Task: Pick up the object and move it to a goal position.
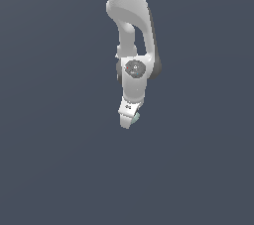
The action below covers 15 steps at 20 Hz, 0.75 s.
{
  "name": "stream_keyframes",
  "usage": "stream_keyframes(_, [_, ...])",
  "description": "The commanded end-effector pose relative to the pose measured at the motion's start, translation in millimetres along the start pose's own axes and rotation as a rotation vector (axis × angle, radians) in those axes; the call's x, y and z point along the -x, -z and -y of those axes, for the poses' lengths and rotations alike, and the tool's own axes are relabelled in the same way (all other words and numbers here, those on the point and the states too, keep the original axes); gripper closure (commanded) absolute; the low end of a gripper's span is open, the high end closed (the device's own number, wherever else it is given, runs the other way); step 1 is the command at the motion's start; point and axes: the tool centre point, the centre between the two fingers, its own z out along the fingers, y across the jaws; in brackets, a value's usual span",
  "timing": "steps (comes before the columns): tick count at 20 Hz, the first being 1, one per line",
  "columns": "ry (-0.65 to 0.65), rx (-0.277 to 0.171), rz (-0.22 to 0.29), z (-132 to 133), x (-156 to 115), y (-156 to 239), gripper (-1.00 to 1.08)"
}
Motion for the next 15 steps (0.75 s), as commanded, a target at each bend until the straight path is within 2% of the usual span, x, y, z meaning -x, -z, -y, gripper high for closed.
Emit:
stream_keyframes(1, [0.001, 0.0, 0.0, 19.7, -12.3, 3.9, 1.08])
stream_keyframes(8, [0.001, 0.0, 0.0, 61.5, -40.1, 12.5, 1.08])
stream_keyframes(15, [0.001, 0.0, 0.0, 76.9, -51.2, 15.8, 1.08])
